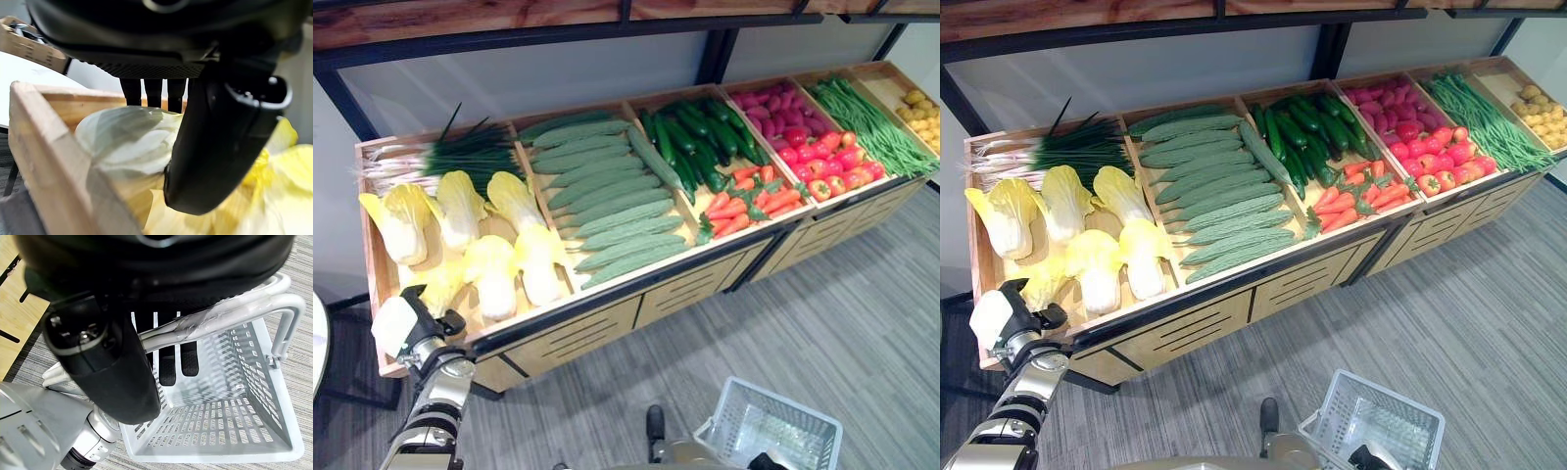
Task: Get the vegetables into the basket
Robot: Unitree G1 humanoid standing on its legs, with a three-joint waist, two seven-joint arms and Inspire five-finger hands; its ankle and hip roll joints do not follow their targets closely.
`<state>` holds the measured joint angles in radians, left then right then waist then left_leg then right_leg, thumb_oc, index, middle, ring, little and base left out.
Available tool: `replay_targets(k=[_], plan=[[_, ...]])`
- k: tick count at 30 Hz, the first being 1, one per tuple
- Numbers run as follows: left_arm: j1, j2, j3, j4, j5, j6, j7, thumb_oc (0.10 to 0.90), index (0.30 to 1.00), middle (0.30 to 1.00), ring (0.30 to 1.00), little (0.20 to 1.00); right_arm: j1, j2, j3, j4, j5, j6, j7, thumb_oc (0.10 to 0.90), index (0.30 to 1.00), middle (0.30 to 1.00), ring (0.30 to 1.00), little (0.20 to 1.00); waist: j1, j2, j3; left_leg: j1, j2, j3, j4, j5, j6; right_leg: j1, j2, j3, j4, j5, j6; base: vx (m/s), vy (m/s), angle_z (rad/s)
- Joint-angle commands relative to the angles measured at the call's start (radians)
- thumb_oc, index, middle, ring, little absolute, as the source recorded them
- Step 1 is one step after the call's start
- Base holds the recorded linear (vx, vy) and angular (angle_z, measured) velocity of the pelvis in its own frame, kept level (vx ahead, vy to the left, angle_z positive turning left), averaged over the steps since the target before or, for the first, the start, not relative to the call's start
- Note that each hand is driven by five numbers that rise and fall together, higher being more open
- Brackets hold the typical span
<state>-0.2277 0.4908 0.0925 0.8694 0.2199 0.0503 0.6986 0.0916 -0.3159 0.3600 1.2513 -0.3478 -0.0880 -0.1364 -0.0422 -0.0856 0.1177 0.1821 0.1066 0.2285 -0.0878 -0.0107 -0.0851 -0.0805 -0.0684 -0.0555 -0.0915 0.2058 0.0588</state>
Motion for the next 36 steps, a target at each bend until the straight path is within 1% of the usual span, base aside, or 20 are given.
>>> replay_targets(k=[1, 2, 3, 5, 6, 7, 10, 13, 14, 15, 16, 17, 18, 19, 20, 21, 22, 23, 29, 36], plan=[[-0.048, 0.038, 0.070, -0.083, -0.084, -0.070, 0.087, 0.400, 0.300, 0.300, 0.300, 0.300, -0.029, -0.001, 0.018, -0.003, 0.008, -0.036, -0.001, 0.400, 0.300, 0.300, 0.300, 0.300, -0.002, -0.021, -0.022, -0.060, 0.002, -0.051, 0.000, 0.005, 0.007, 0.112, -0.078, 0.028, 0.004, -0.073, 0.088, 0.00, 0.000, 0.00], [-0.039, 0.045, 0.112, -0.199, -0.096, -0.082, 0.108, 0.400, 0.300, 0.300, 0.300, 0.300, -0.022, -0.001, 0.008, -0.004, 0.009, -0.032, 0.005, 0.400, 0.300, 0.300, 0.300, 0.300, 0.002, -0.022, -0.027, -0.058, 0.002, -0.055, 0.000, 0.002, 0.007, 0.116, -0.078, 0.026, 0.004, -0.075, 0.088, 0.02, -0.002, 0.03], [-0.034, 0.043, 0.115, -0.208, -0.093, -0.076, 0.107, 0.400, 0.300, 0.300, 0.300, 0.300, -0.021, -0.001, 0.009, -0.004, 0.009, -0.032, 0.005, 0.400, 0.300, 0.300, 0.300, 0.300, 0.001, -0.022, -0.027, -0.058, 0.002, -0.055, 0.000, 0.002, 0.007, 0.117, -0.079, 0.026, 0.004, -0.075, 0.088, 0.01, -0.003, 0.03], [-0.021, 0.041, 0.178, -0.293, -0.117, -0.105, 0.134, 0.400, 0.300, 0.300, 0.300, 0.300, -0.015, -0.001, -0.009, 0.008, 0.013, -0.027, 0.009, 0.400, 0.300, 0.300, 0.300, 0.300, 0.010, -0.022, -0.034, -0.057, 0.002, -0.060, 0.000, 0.001, 0.008, 0.124, -0.079, 0.020, 0.004, -0.079, 0.088, 0.00, 0.000, 0.00], [-0.019, 0.040, 0.180, -0.297, -0.116, -0.102, 0.133, 0.400, 0.300, 0.300, 0.300, 0.300, -0.016, -0.001, -0.008, 0.008, 0.013, -0.027, 0.009, 0.400, 0.300, 0.300, 0.300, 0.300, 0.010, -0.022, -0.034, -0.057, 0.002, -0.060, 0.000, 0.001, 0.008, 0.124, -0.079, 0.020, 0.004, -0.079, 0.088, 0.00, -0.007, 0.03], [-0.029, 0.047, 0.205, -0.391, -0.106, -0.116, 0.153, 0.400, 0.300, 0.300, 0.300, 0.300, -0.013, 0.000, -0.016, 0.016, 0.017, -0.026, 0.009, 0.400, 0.300, 0.300, 0.300, 0.300, 0.015, -0.023, -0.039, -0.058, 0.000, -0.065, 0.000, 0.000, 0.009, 0.126, -0.080, 0.017, 0.004, -0.080, 0.087, 0.00, 0.000, 0.00], [-0.026, 0.043, 0.215, -0.452, -0.084, -0.106, 0.149, 0.400, 0.300, 0.300, 0.300, 0.300, -0.013, 0.002, -0.019, 0.020, 0.018, -0.023, 0.012, 0.400, 0.300, 0.300, 0.300, 0.300, 0.017, -0.022, -0.040, -0.059, 0.000, -0.070, 0.000, 0.001, 0.010, 0.127, -0.082, 0.014, 0.004, -0.080, 0.087, -0.01, 0.000, 0.03], [-0.040, 0.031, 0.219, -0.550, -0.067, -0.126, 0.149, 0.400, 0.300, 0.300, 0.300, 0.300, -0.015, 0.002, -0.022, 0.019, 0.021, -0.024, 0.016, 0.400, 0.300, 0.300, 0.300, 0.300, 0.020, -0.024, -0.043, -0.061, -0.001, -0.073, 0.000, 0.002, 0.012, 0.128, -0.084, 0.008, 0.004, -0.081, 0.086, -0.03, 0.003, 0.11], [-0.030, 0.015, 0.196, -0.626, -0.051, -0.144, 0.109, 0.400, 0.300, 0.300, 0.300, 0.300, -0.019, 0.003, -0.022, 0.015, 0.025, -0.027, 0.018, 0.400, 0.300, 0.300, 0.300, 0.300, 0.022, -0.023, -0.043, -0.063, -0.001, -0.077, 0.000, 0.004, 0.013, 0.129, -0.086, 0.005, 0.004, -0.079, 0.086, -0.04, 0.008, 0.09], [-0.008, -0.006, 0.169, -0.667, -0.075, -0.175, 0.042, 0.400, 0.300, 0.300, 0.300, 0.300, -0.021, 0.002, -0.027, 0.010, 0.030, -0.030, 0.020, 0.400, 0.300, 0.300, 0.300, 0.300, 0.022, -0.023, -0.041, -0.065, -0.003, -0.080, 0.000, 0.006, 0.014, 0.129, -0.088, 0.003, 0.004, -0.077, 0.086, -0.03, 0.007, 0.07], [-0.005, -0.007, 0.170, -0.670, -0.077, -0.176, 0.037, 0.400, 0.300, 0.300, 0.300, 0.300, -0.019, 0.001, -0.028, 0.009, 0.030, -0.030, 0.020, 0.400, 0.300, 0.300, 0.300, 0.300, 0.022, -0.022, -0.042, -0.065, -0.003, -0.081, 0.000, 0.007, 0.015, 0.129, -0.088, 0.002, 0.004, -0.077, 0.086, -0.05, 0.017, 0.05], [0.036, -0.031, 0.115, -0.757, -0.266, -0.308, -0.116, 0.400, 0.300, 0.300, 0.300, 0.300, -0.029, -0.007, -0.043, 0.011, 0.046, -0.027, 0.020, 0.400, 0.300, 0.300, 0.300, 0.300, 0.023, -0.017, -0.036, -0.072, -0.006, -0.087, 0.000, 0.013, 0.016, 0.127, -0.091, -0.003, 0.004, -0.073, 0.085, -0.06, 0.023, 0.04], [0.057, -0.035, 0.105, -0.764, -0.397, -0.361, -0.187, 0.400, 0.300, 0.300, 0.300, 0.300, -0.035, -0.011, -0.048, 0.007, 0.056, -0.024, 0.021, 0.400, 0.300, 0.300, 0.300, 0.300, 0.025, -0.014, -0.032, -0.075, -0.008, -0.089, 0.000, 0.015, 0.017, 0.126, -0.092, -0.004, 0.004, -0.071, 0.085, -0.07, 0.035, 0.06], [0.087, -0.037, 0.097, -0.765, -0.566, -0.399, -0.303, 0.400, 0.300, 0.300, 0.300, 0.300, -0.037, -0.017, -0.054, 0.000, 0.064, -0.021, 0.025, 0.400, 0.300, 0.300, 0.300, 0.300, 0.025, -0.010, -0.030, -0.076, -0.010, -0.090, 0.000, 0.017, 0.017, 0.125, -0.093, -0.004, 0.004, -0.069, 0.085, -0.03, 0.023, 0.06], [0.088, -0.033, 0.101, -0.761, -0.577, -0.402, -0.313, 0.400, 0.300, 0.300, 0.300, 0.300, -0.036, -0.018, -0.053, -0.001, 0.064, -0.021, 0.026, 0.400, 0.300, 0.300, 0.300, 0.300, 0.024, -0.010, -0.031, -0.075, -0.009, -0.090, 0.000, 0.017, 0.017, 0.125, -0.093, -0.004, 0.004, -0.069, 0.085, -0.02, 0.021, 0.06], [0.121, -0.043, 0.099, -0.757, -0.698, -0.423, -0.400, 0.400, 0.300, 0.300, 0.300, 0.300, -0.031, -0.019, -0.051, -0.013, 0.065, -0.022, 0.034, 0.400, 0.300, 0.300, 0.300, 0.300, 0.023, -0.009, -0.031, -0.076, -0.010, -0.088, 0.000, 0.017, 0.017, 0.125, -0.094, -0.002, 0.004, -0.067, 0.085, -0.01, 0.019, 0.04], [0.148, -0.061, 0.083, -0.749, -0.832, -0.417, -0.523, 0.400, 0.300, 0.300, 0.300, 0.300, -0.024, -0.020, -0.053, -0.021, 0.065, -0.027, 0.047, 0.400, 0.300, 0.300, 0.300, 0.300, 0.021, -0.007, -0.032, -0.074, -0.010, -0.086, 0.000, 0.017, 0.017, 0.125, -0.096, 0.000, 0.004, -0.067, 0.086, 0.00, 0.037, 0.00], [0.180, -0.070, 0.040, -0.752, -0.876, -0.413, -0.606, 0.400, 0.300, 0.300, 0.300, 0.300, -0.018, -0.019, -0.060, -0.019, 0.052, -0.034, 0.070, 0.400, 0.300, 0.300, 0.300, 0.300, 0.017, -0.004, -0.035, -0.070, -0.012, -0.081, 0.000, 0.014, 0.016, 0.125, -0.098, 0.003, 0.004, -0.066, 0.086, 0.01, 0.033, -0.02], [0.220, -0.070, -0.014, -0.790, -0.944, -0.412, -0.723, 0.400, 0.300, 0.300, 0.300, 0.300, -0.017, -0.013, -0.071, -0.017, 0.044, -0.049, 0.090, 0.400, 0.300, 0.300, 0.300, 0.300, 0.011, 0.002, -0.041, -0.058, -0.013, -0.069, 0.000, 0.008, 0.019, 0.127, -0.101, 0.015, 0.004, -0.067, 0.086, 0.01, 0.009, -0.02], [0.232, -0.066, -0.040, -0.842, -0.945, -0.414, -0.762, 0.400, 0.300, 0.300, 0.300, 0.300, -0.016, -0.013, -0.087, -0.002, 0.051, -0.053, 0.089, 0.400, 0.300, 0.300, 0.300, 0.300, 0.005, 0.007, -0.040, -0.038, -0.014, -0.058, 0.000, 0.001, 0.026, 0.133, -0.098, 0.031, 0.004, -0.072, 0.084, 0.03, 0.011, -0.04]])
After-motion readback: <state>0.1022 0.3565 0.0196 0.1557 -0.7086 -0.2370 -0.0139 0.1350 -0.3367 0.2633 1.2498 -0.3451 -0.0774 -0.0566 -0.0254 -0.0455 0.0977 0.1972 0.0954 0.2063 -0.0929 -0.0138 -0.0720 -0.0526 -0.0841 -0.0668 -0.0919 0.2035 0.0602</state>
